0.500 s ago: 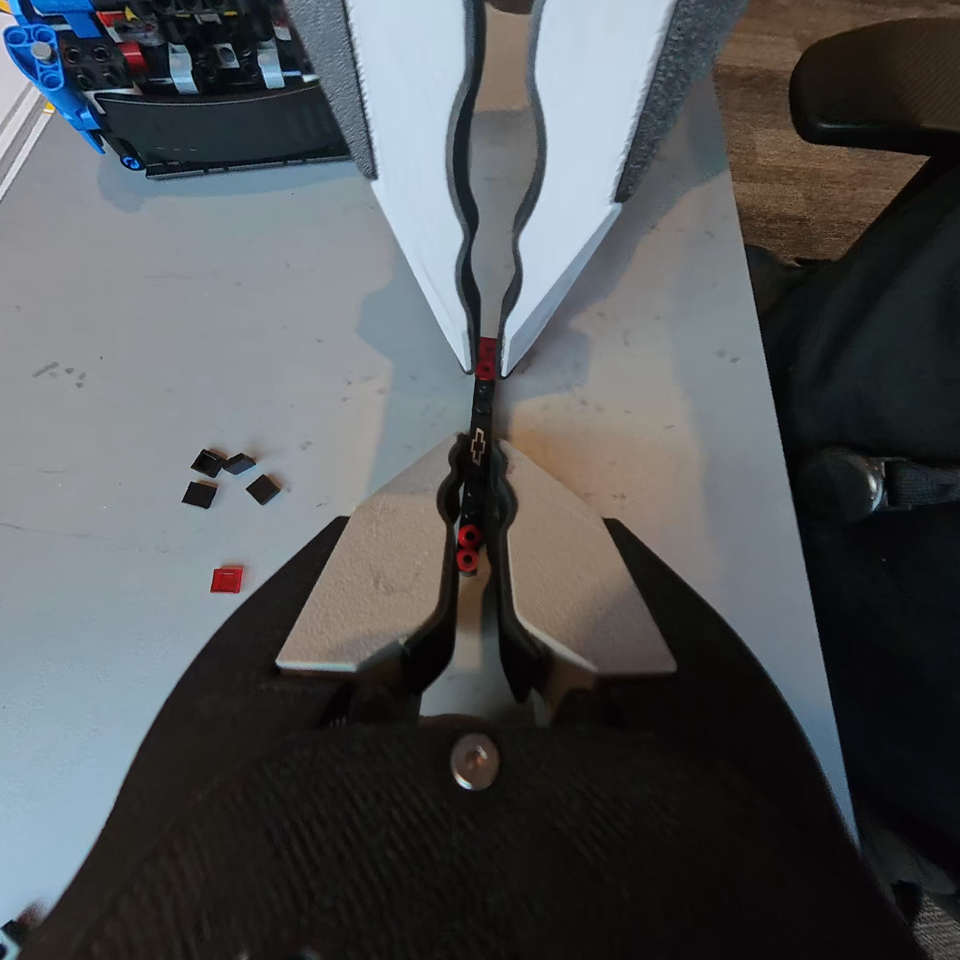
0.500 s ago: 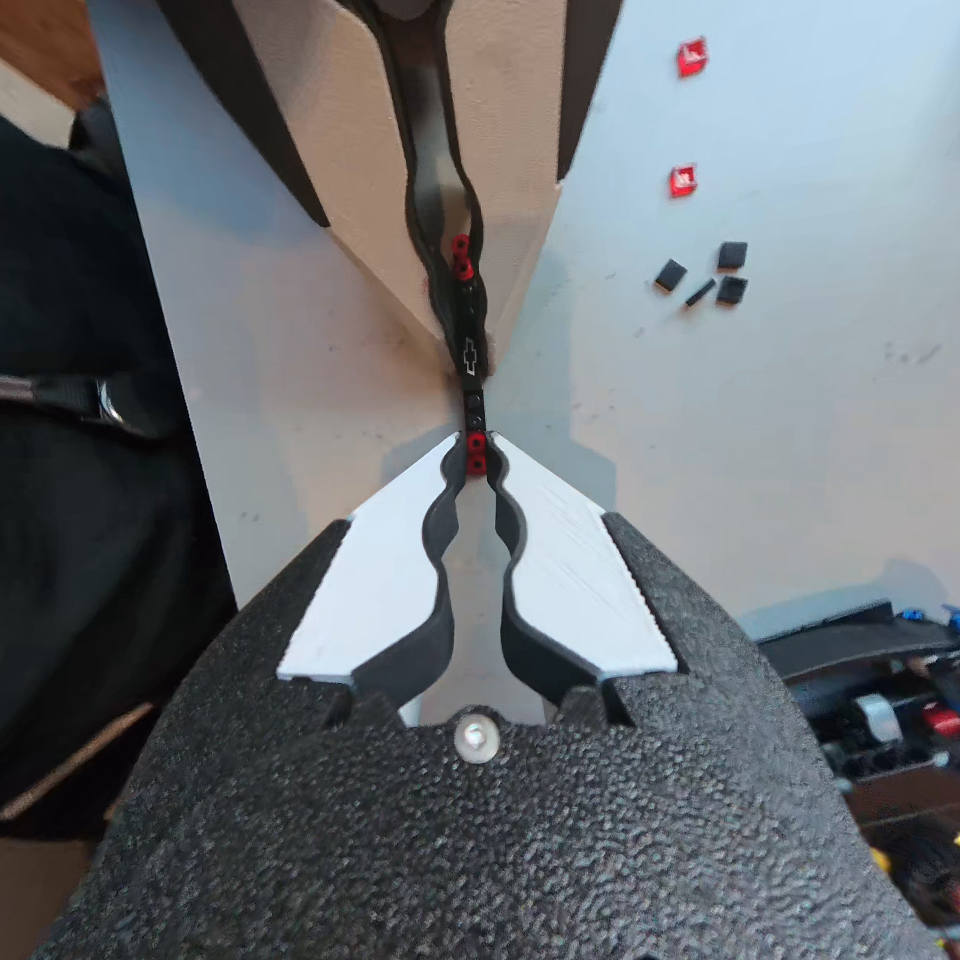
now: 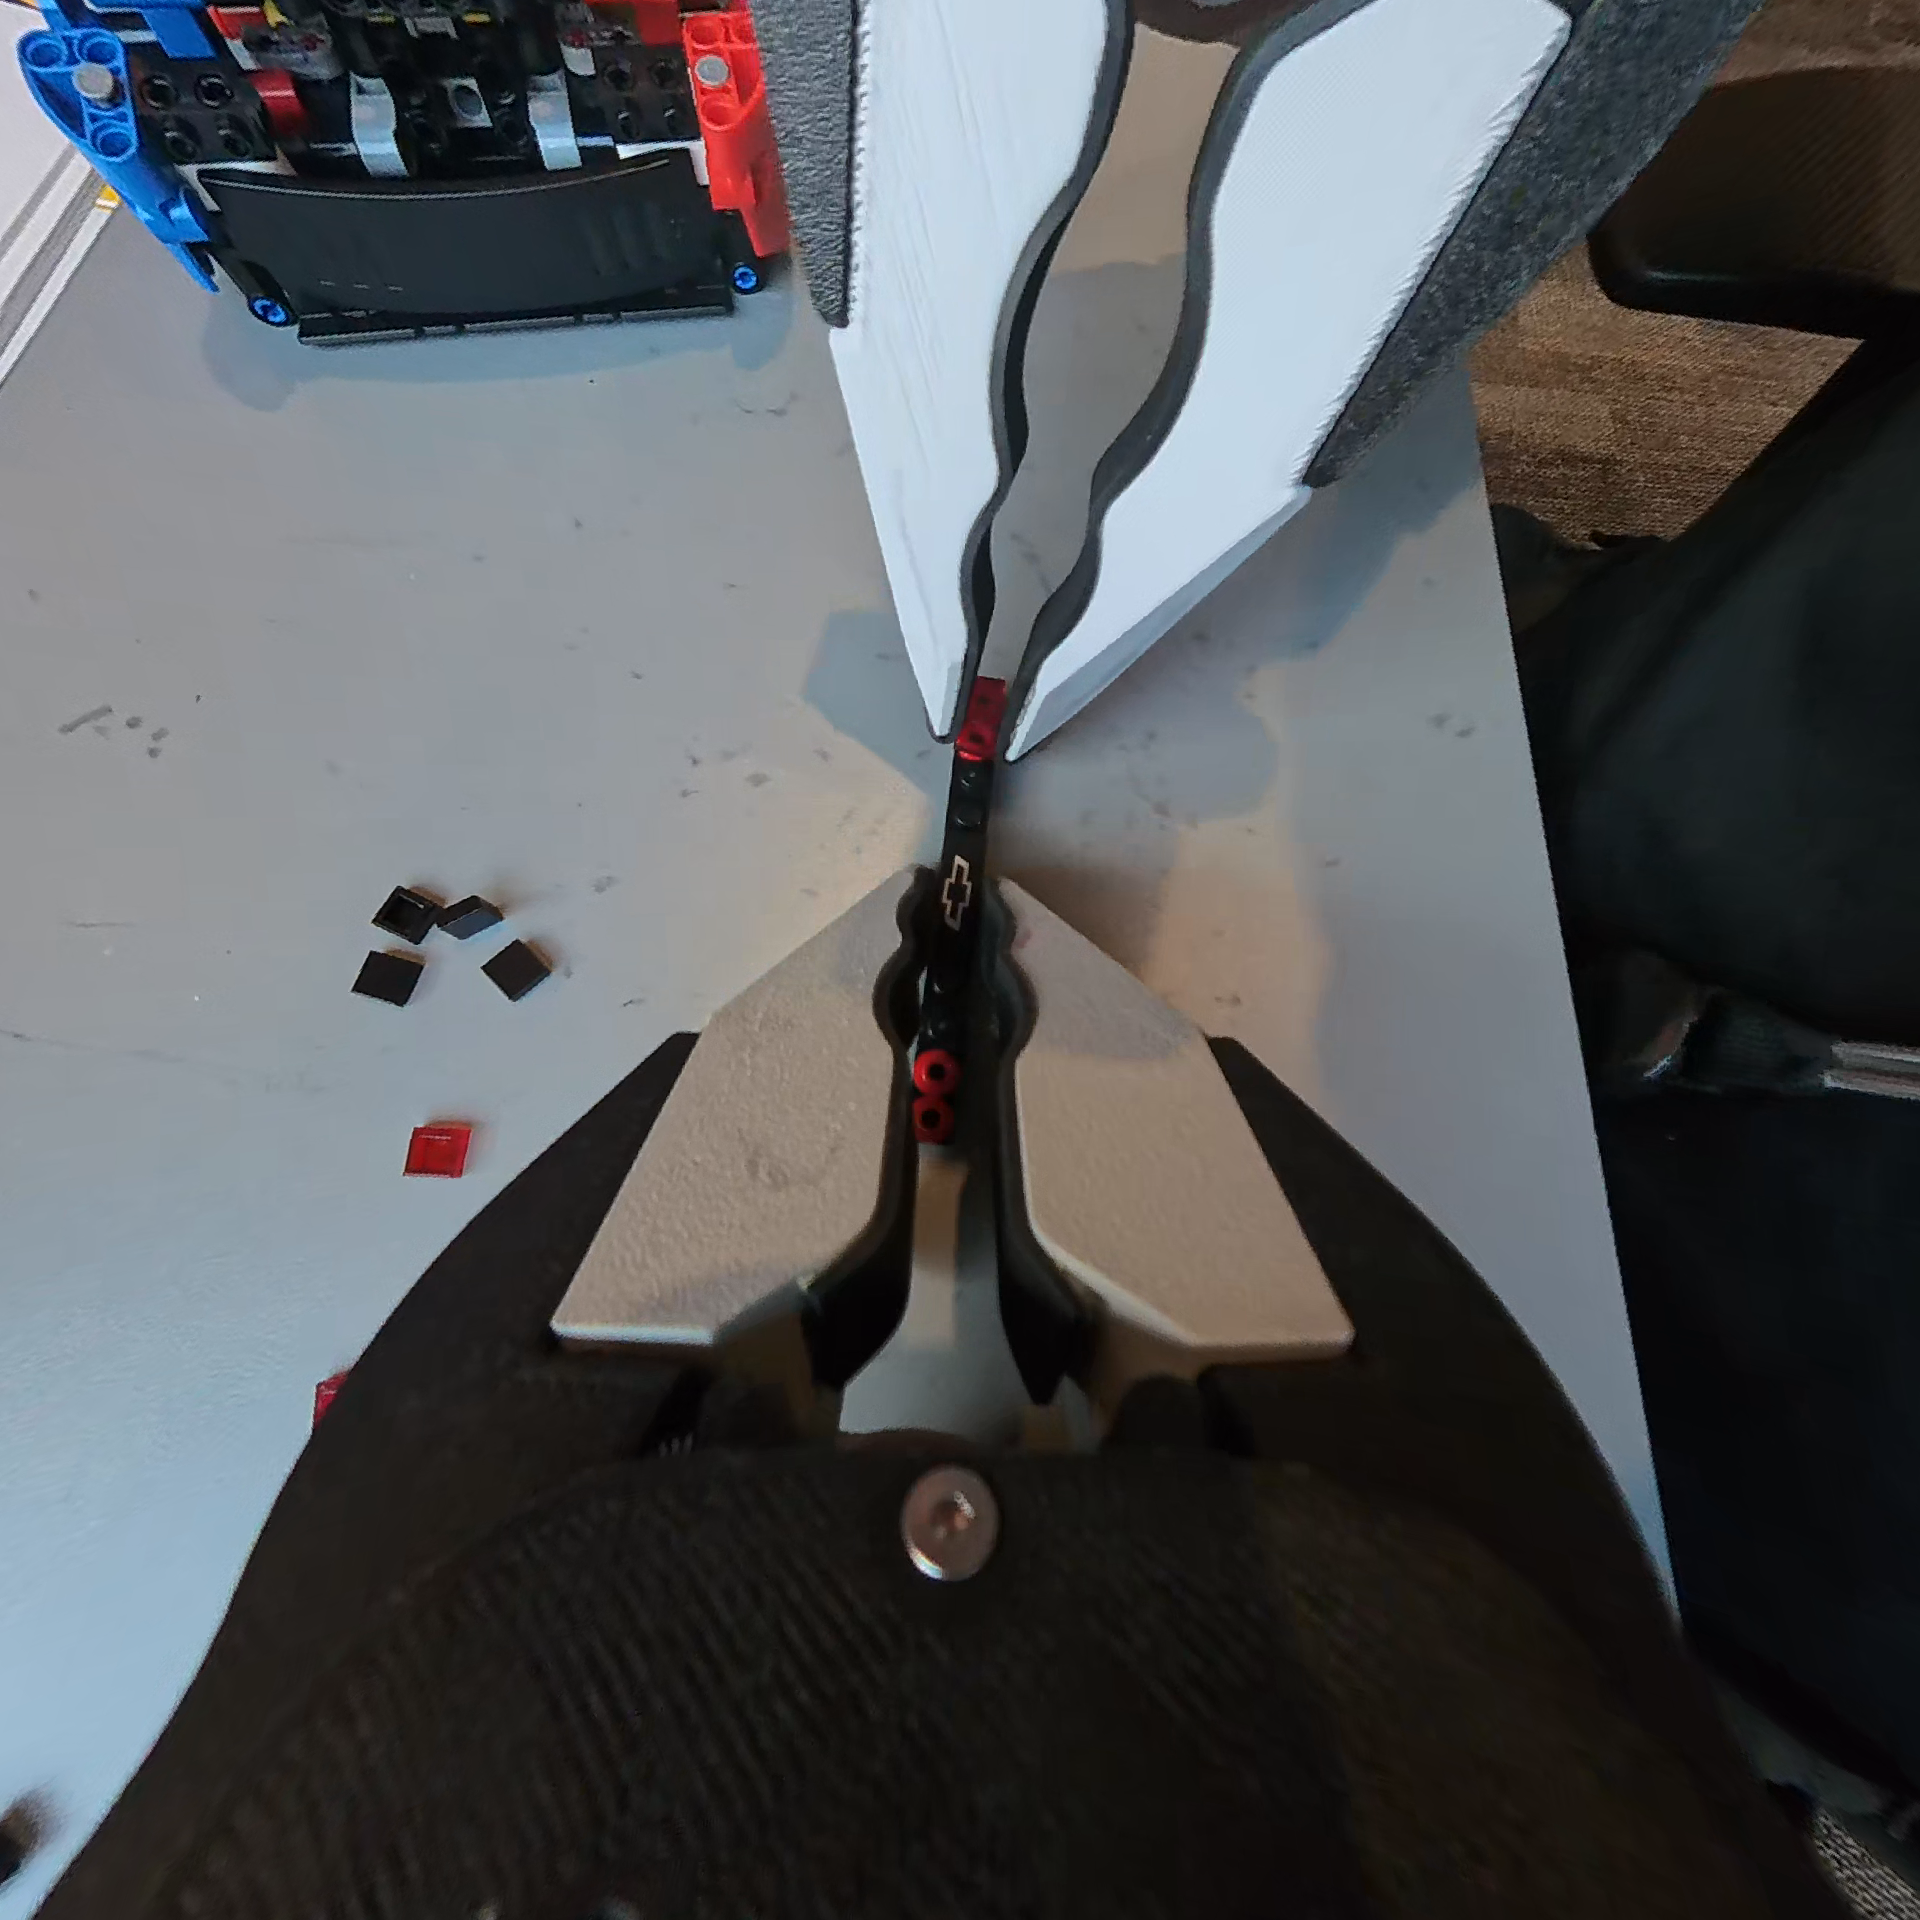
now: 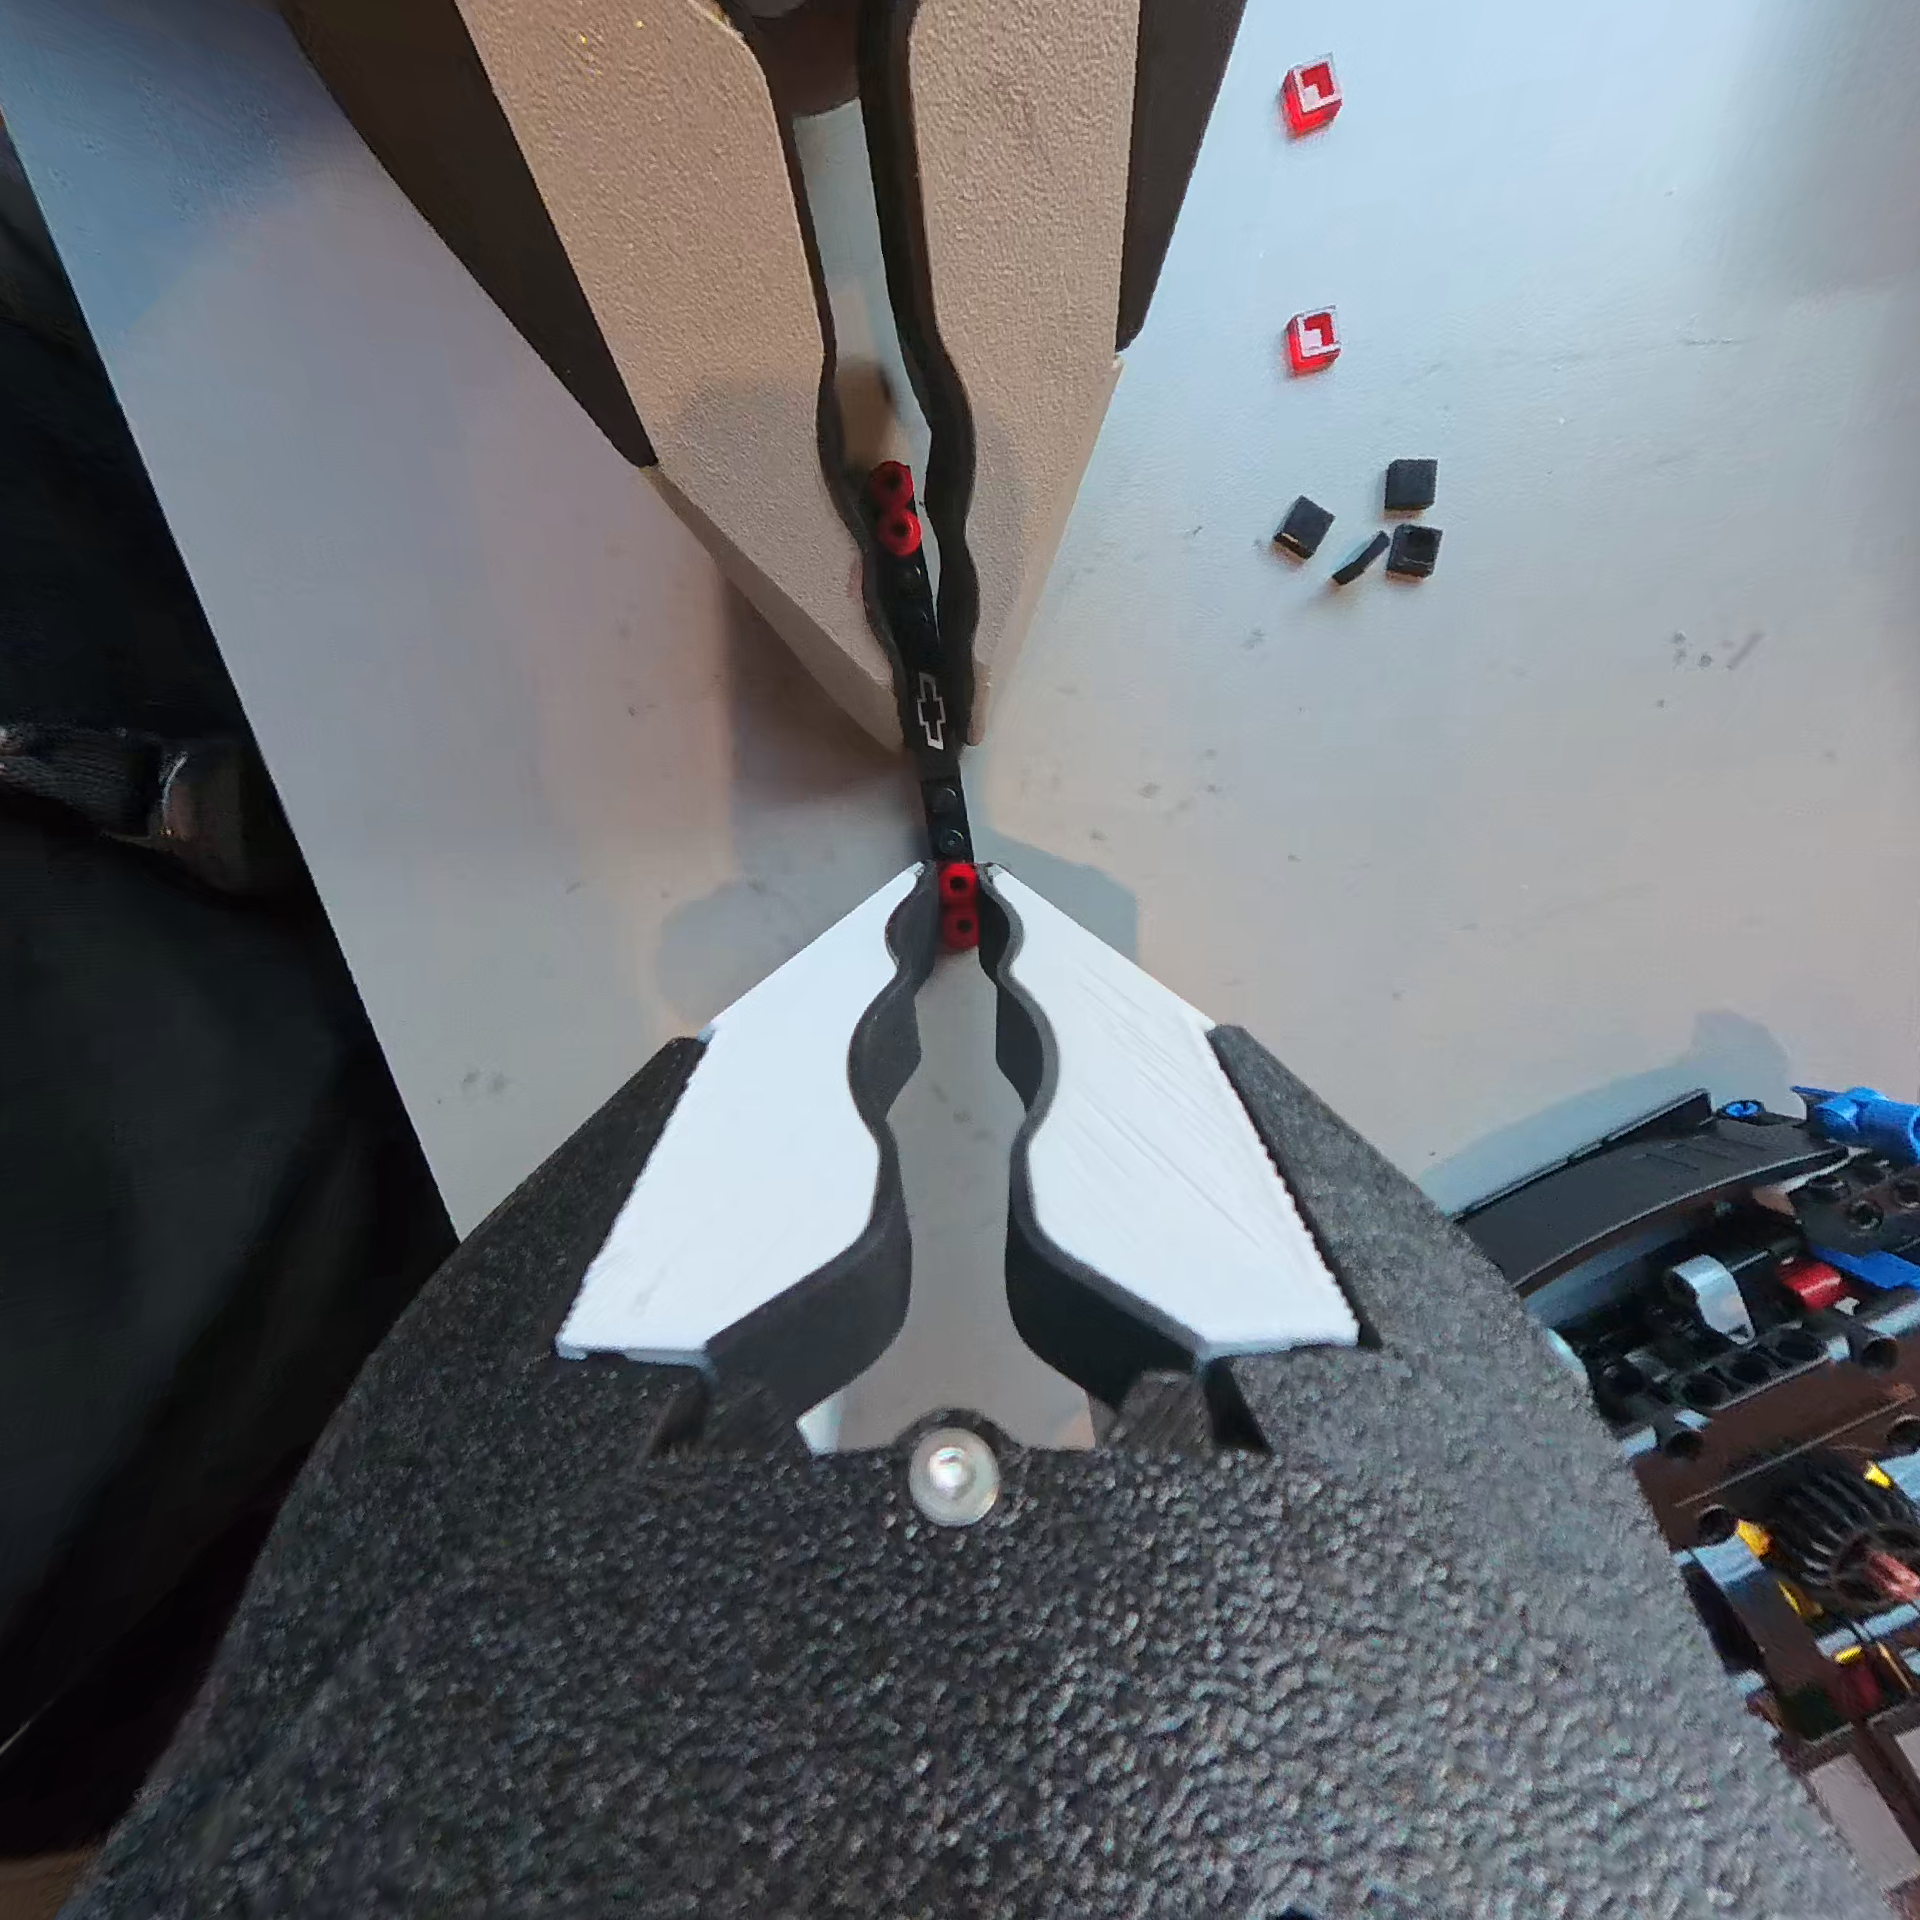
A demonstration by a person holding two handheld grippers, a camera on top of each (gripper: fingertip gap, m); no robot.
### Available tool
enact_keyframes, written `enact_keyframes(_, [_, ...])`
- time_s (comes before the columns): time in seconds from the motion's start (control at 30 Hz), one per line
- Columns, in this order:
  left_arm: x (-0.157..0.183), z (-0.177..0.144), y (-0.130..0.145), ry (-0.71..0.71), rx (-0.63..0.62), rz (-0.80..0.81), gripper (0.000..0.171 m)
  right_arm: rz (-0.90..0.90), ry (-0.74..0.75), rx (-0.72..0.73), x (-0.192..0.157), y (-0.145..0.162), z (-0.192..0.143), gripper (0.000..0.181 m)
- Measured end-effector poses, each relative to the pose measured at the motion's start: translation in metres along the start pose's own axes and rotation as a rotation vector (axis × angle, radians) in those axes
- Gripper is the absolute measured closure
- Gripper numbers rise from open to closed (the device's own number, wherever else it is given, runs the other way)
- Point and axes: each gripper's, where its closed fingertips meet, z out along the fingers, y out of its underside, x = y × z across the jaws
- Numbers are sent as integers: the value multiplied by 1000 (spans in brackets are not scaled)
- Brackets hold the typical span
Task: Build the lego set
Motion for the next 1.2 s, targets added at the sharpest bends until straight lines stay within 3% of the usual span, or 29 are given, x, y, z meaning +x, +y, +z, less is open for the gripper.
enact_keyframes(0.17, [-1,0,0,4,1,-15,166,28,-9,50,0,-2,1,175])
enact_keyframes(0.3, [-1,0,0,2,3,-13,166,-62,93,78,2,-3,0,175])
enact_keyframes(0.6, [-1,0,0,4,5,-17,166,-9,139,148,3,1,-9,171])
enact_keyframes(0.67, [-1,0,0,5,6,-18,166,-18,155,159,7,1,-9,181])
enact_keyframes(1.0, [-3,-2,1,7,3,-37,167,38,104,182,-2,9,-13,175])
enact_keyframes(1.1, [-5,-3,1,-10,0,-36,167,-35,110,191,-6,6,-9,172])
enact_keyframes(1.2, [-1,-5,3,-11,-14,-25,154,-179,147,191,-3,5,-12,173])
